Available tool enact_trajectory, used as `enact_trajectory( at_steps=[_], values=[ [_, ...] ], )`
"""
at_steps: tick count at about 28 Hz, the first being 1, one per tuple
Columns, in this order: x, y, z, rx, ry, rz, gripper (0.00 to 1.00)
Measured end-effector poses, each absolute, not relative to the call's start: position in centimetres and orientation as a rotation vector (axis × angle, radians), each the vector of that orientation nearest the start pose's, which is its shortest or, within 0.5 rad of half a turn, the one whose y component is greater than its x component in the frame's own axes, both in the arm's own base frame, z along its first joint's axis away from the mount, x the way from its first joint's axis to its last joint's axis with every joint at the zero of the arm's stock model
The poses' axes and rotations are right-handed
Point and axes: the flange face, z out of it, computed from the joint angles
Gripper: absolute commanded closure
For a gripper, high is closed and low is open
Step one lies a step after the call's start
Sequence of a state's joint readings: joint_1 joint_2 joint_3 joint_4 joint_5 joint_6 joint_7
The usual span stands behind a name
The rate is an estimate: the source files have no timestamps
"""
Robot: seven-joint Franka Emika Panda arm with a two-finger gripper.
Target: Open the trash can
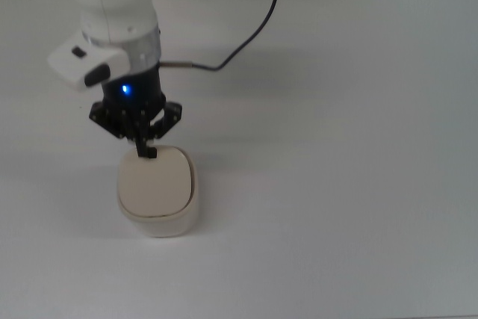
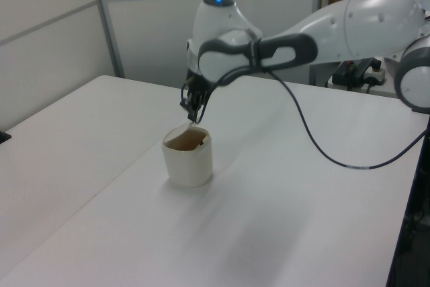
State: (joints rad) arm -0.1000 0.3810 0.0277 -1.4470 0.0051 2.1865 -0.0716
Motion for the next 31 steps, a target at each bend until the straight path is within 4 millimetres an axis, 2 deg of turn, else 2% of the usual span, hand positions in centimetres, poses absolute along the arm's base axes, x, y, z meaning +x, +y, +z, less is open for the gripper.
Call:
enact_trajectory(
  at_steps=[3, 8, 14, 24, 26, 27, 29, 30, 31],
  values=[
    [68.9, -5.0, 53.9, -3.094, 0.012, -0.533, 1.00],
    [66.2, -4.0, 57.3, -3.101, -0.009, -0.423, 1.00],
    [63.8, -1.6, 59.9, -3.096, -0.034, -0.336, 1.00],
    [60.2, 3.5, 62.3, -3.097, -0.097, -0.166, 0.98],
    [59.4, 4.3, 62.9, -3.098, -0.106, -0.157, 0.83],
    [59.1, 4.6, 63.2, -3.098, -0.111, -0.158, 0.69],
    [58.6, 5.1, 63.6, -3.099, -0.117, -0.160, 0.32],
    [58.4, 5.2, 63.7, -3.099, -0.120, -0.161, 0.19],
    [58.2, 5.3, 63.8, -3.100, -0.122, -0.159, 0.19]
  ],
)
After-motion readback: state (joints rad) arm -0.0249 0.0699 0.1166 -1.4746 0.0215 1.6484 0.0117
